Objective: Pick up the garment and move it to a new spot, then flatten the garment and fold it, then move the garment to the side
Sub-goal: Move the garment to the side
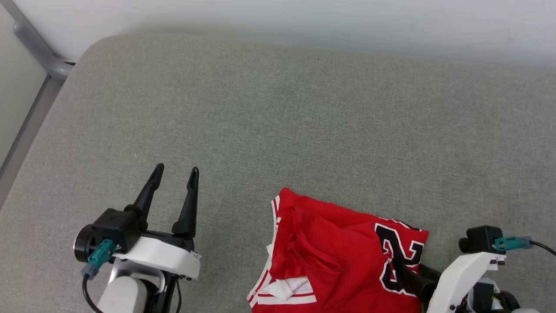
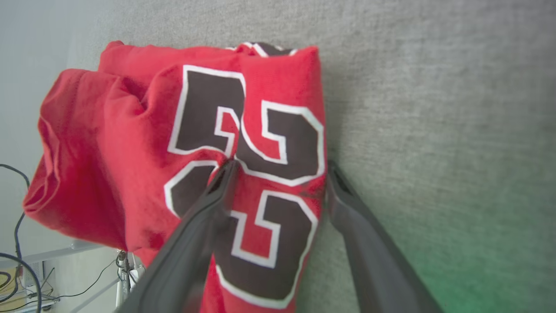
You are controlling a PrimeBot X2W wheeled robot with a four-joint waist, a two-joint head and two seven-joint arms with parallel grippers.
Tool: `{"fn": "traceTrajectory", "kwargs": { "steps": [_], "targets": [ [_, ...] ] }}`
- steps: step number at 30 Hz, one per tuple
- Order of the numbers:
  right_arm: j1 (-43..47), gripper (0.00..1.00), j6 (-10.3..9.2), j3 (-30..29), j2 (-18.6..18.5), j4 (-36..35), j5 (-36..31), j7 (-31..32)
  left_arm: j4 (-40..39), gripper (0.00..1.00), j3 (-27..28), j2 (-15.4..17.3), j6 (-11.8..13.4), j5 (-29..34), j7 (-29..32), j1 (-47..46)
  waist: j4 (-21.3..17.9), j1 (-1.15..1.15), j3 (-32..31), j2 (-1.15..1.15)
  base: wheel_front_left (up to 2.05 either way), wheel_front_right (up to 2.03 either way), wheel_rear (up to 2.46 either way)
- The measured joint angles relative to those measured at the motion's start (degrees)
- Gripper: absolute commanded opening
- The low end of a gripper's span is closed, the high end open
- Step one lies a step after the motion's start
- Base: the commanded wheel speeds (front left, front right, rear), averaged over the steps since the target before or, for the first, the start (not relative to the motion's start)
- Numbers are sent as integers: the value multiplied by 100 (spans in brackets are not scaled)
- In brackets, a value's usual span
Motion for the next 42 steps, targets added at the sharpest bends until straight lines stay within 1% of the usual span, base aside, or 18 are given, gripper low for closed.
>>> {"fn": "traceTrajectory", "kwargs": {
  "steps": [3,4,5,6,11,16,22,23,24,26,29,33,38,42],
  "targets": [
    [-41,100,0,75,-9,64,171,63,47,100,83,-44,-48,51,0,-9,8,0,18,0,0,0,0],
    [-69,49,1,89,-9,94,208,99,59,100,101,-58,-59,74,0,-13,7,0,19,0,0,0,0],
    [-81,15,1,103,-9,112,225,112,76,100,118,-76,-82,90,1,-13,6,0,19,0,0,0,0],
    [-91,0,1,125,-9,127,269,112,87,100,127,-94,-99,102,1,-15,4,0,17,0,0,0,0],
    [-115,0,0,203,33,204,320,120,138,100,168,-166,-166,222,0,-19,-13,1,-69,0,0,0,0],
    [-124,0,0,177,21,38,170,115,131,100,208,-188,-209,355,0,15,-69,1,-280,0,0,0,0],
    [-57,0,-3,34,-299,-285,-219,278,-15,100,232,-189,-226,526,0,259,-327,0,-531,0,0,0,0],
    [38,0,-3,-131,-493,-592,-457,502,-158,100,201,-187,-249,575,0,355,-632,1,-607,0,0,0,0],
    [26,0,-4,-213,-610,-762,-568,605,-250,100,168,-185,-254,590,0,374,-812,0,-605,0,0,0,0],
    [-2,0,-3,-265,-756,-884,-690,699,-334,100,125,-179,-279,601,-3,378,-1008,0,-580,0,0,0,0],
    [-144,0,-3,-338,-881,-1112,-860,824,-474,100,79,-159,-302,606,-8,358,-1321,1,-497,0,0,0,0],
    [-435,0,-3,-454,-965,-1314,-1031,960,-666,100,23,-73,-330,634,-8,263,-1742,0,-299,0,0,0,0],
    [-894,0,-3,-713,-1065,-1333,-1237,977,-989,100,-113,134,-350,659,-7,-25,-2123,1,175,0,0,0,0],
    [-1312,0,-3,-1154,-1209,-1168,-1440,887,-1230,100,-316,330,-378,657,-5,-386,-2291,1,662,0,0,0,0]
  ]
}}
